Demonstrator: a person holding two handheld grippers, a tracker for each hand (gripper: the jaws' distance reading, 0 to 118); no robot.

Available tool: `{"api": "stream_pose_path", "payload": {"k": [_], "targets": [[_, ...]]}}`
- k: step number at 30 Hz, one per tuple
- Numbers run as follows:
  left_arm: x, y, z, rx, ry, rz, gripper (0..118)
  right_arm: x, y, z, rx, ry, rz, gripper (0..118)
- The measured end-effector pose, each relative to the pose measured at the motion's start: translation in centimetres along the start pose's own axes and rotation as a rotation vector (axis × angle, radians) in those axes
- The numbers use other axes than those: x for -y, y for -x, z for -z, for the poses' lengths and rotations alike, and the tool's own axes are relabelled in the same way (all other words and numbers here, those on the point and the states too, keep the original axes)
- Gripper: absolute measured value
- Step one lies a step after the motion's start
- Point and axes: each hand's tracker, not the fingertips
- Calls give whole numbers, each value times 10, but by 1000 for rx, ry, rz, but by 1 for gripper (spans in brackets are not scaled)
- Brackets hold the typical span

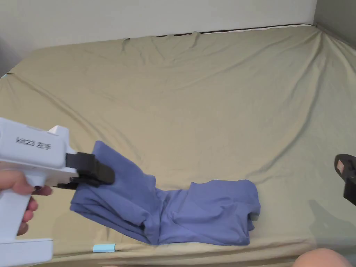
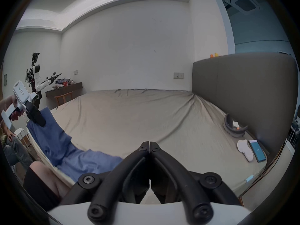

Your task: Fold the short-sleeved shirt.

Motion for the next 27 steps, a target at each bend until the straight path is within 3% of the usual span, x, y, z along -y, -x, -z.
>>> {"api": "stream_pose_path", "payload": {"k": [8,13,15,17,18,19,22,25,27], "targets": [[8,-119,97,-11,132,150,8,-20,13,22,-3,-64,-21,0],[16,-133,196,-117,219,99,13,-12,11,26,0,-81,-82,0],[24,-143,223,-117,235,91,39,-6,8,22,-6,-98,-158,0],[32,-154,238,-68,229,104,85,-2,5,20,-8,-110,-191,0],[37,-162,244,-32,243,120,98,0,1,20,-17,-94,-171,0],[42,-171,247,-8,234,148,100,2,-2,21,-29,-80,-148,0],[49,-185,229,-88,237,355,71,5,-3,21,-58,-52,-111,0],[47,-180,186,-67,150,388,58,5,0,22,-72,-56,-136,0],[43,-171,157,-77,76,371,29,5,1,23,-101,-56,-128,0]]}}
